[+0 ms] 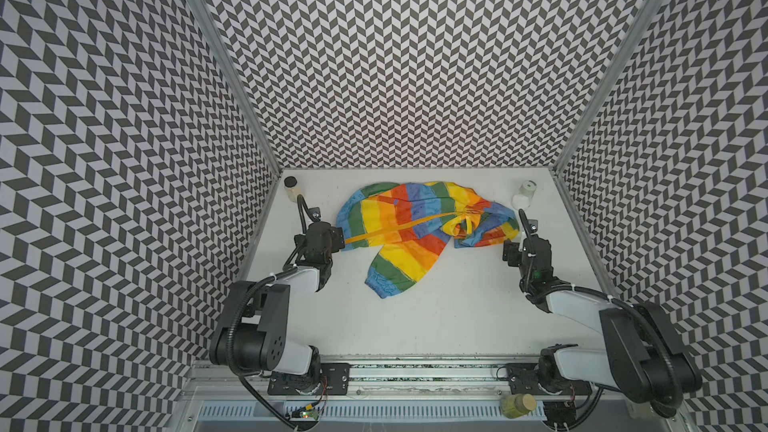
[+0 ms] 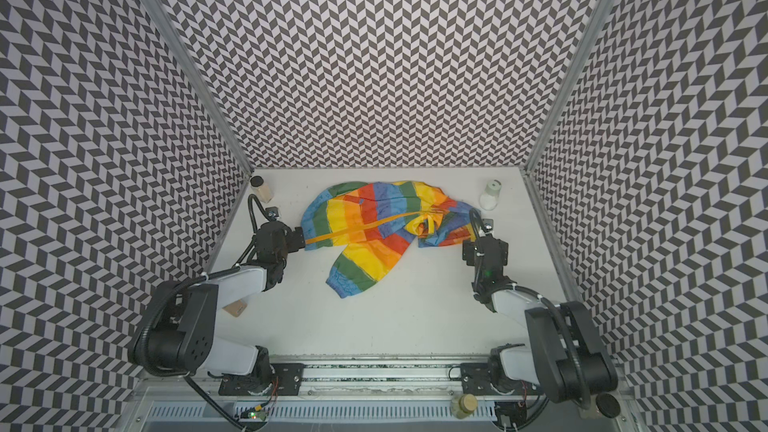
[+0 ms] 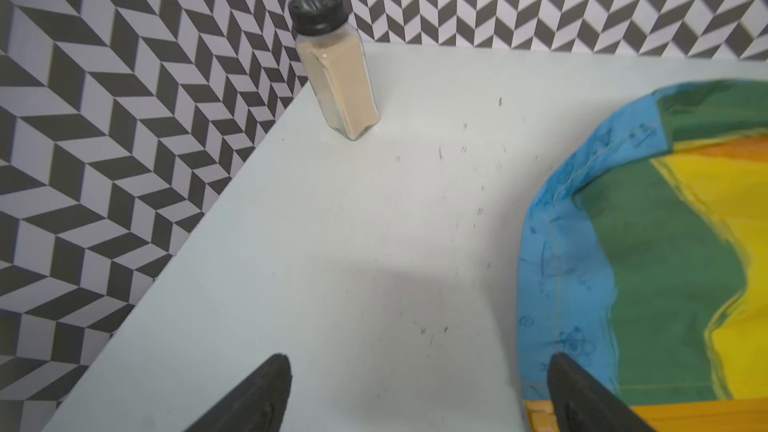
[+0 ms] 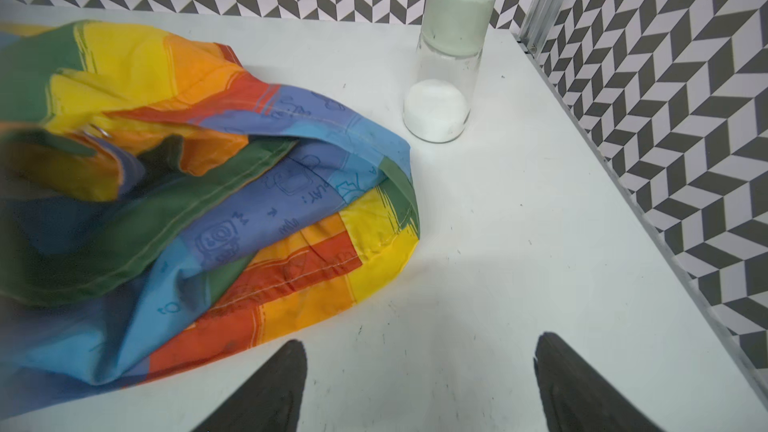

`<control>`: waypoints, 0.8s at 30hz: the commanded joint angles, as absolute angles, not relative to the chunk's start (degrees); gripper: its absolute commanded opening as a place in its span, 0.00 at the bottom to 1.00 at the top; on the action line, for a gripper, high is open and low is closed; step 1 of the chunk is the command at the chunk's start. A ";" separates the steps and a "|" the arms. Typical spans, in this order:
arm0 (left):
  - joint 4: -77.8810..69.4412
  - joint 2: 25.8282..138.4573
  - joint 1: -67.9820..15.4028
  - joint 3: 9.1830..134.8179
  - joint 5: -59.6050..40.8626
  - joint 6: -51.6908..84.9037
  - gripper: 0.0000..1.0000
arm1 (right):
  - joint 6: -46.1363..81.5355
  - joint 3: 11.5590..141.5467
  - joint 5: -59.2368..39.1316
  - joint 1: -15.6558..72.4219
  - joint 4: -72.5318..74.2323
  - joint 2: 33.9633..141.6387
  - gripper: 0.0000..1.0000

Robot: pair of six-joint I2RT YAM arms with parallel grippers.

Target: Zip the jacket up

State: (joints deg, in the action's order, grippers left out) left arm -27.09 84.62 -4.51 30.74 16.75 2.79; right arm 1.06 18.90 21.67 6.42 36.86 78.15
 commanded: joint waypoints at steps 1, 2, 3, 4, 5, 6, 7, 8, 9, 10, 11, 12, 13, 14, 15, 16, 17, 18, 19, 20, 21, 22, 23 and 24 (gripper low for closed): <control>-42.16 86.13 -4.05 26.45 17.10 -0.79 1.00 | -1.94 16.54 20.65 6.37 58.58 84.18 0.87; -47.55 87.00 -3.21 24.52 16.35 -0.53 1.00 | -2.49 16.16 20.15 6.41 62.56 86.31 0.88; -49.41 86.97 -2.71 23.53 15.60 0.00 1.00 | -2.95 16.00 19.00 6.39 64.09 87.78 0.88; -46.77 86.00 -2.55 24.07 15.47 0.36 1.00 | -2.81 16.40 17.96 6.36 61.36 87.81 0.88; -45.04 85.54 -2.51 24.42 15.23 0.71 1.00 | -2.03 16.68 18.81 6.41 60.62 87.99 0.88; -46.66 85.80 -2.26 23.64 14.13 0.39 1.00 | -1.72 16.79 19.32 6.33 61.08 88.38 0.89; -49.64 86.44 -1.96 22.51 12.83 0.24 1.00 | -1.76 16.96 19.77 6.34 61.93 89.12 0.89; -51.26 87.01 -1.47 21.40 12.06 0.80 1.00 | -2.01 17.01 19.87 6.36 63.13 89.90 0.89; -55.81 88.83 -1.17 20.03 11.64 0.80 1.00 | -2.35 17.04 19.67 6.33 64.80 90.99 0.89; -61.42 91.03 -1.30 19.06 11.63 0.03 1.00 | -2.63 17.52 19.22 6.39 64.08 91.21 0.90; -61.16 91.23 -1.39 19.59 12.28 -0.15 1.00 | -2.58 18.36 18.64 6.36 61.18 90.48 0.89; -54.70 89.61 -1.49 21.60 12.88 0.31 1.00 | -2.62 19.85 18.42 6.33 57.95 90.12 0.90; -48.35 88.34 -0.92 23.45 11.87 1.69 1.00 | -2.62 21.32 18.37 6.28 55.60 90.29 0.90; -48.15 88.78 -0.11 23.90 10.76 2.13 1.00 | -2.62 22.37 18.29 6.28 54.18 90.63 0.90; -50.50 89.97 0.23 23.78 10.73 2.25 1.00 | -2.32 22.41 17.73 5.97 54.08 90.71 0.90; -51.06 90.13 0.72 23.71 10.09 2.52 1.00 | -2.17 22.49 17.66 5.89 53.64 90.57 0.90; -49.14 89.50 0.70 24.21 10.02 2.76 1.00 | -2.13 22.46 17.75 5.89 53.75 90.53 0.90; -47.12 89.05 0.84 24.60 9.87 3.02 1.00 | -2.24 22.00 17.84 5.89 54.61 90.64 0.90; -47.53 89.25 0.96 24.50 9.68 3.03 1.00 | -2.27 21.11 17.63 5.89 56.11 90.53 0.92; -49.10 89.70 0.93 24.23 9.72 2.91 1.00 | -2.52 19.43 17.20 5.84 58.97 90.49 0.93; -49.55 89.78 0.95 24.16 9.67 2.89 1.00 | -2.74 18.19 16.66 5.88 61.77 90.64 0.94; -48.72 89.57 0.97 24.32 9.67 2.90 1.00 | -3.02 17.29 15.85 5.89 63.43 90.72 0.94; -47.86 89.32 1.03 24.52 9.67 3.03 1.00 | -3.26 16.76 14.80 5.89 64.46 90.66 0.95; -47.89 89.51 1.03 24.61 9.62 3.08 1.00 | -3.35 16.74 14.61 5.89 64.39 90.62 0.95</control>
State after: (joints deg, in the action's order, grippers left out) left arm -48.51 89.78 0.71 23.68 10.26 2.37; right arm -1.74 17.93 16.78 6.11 57.87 90.28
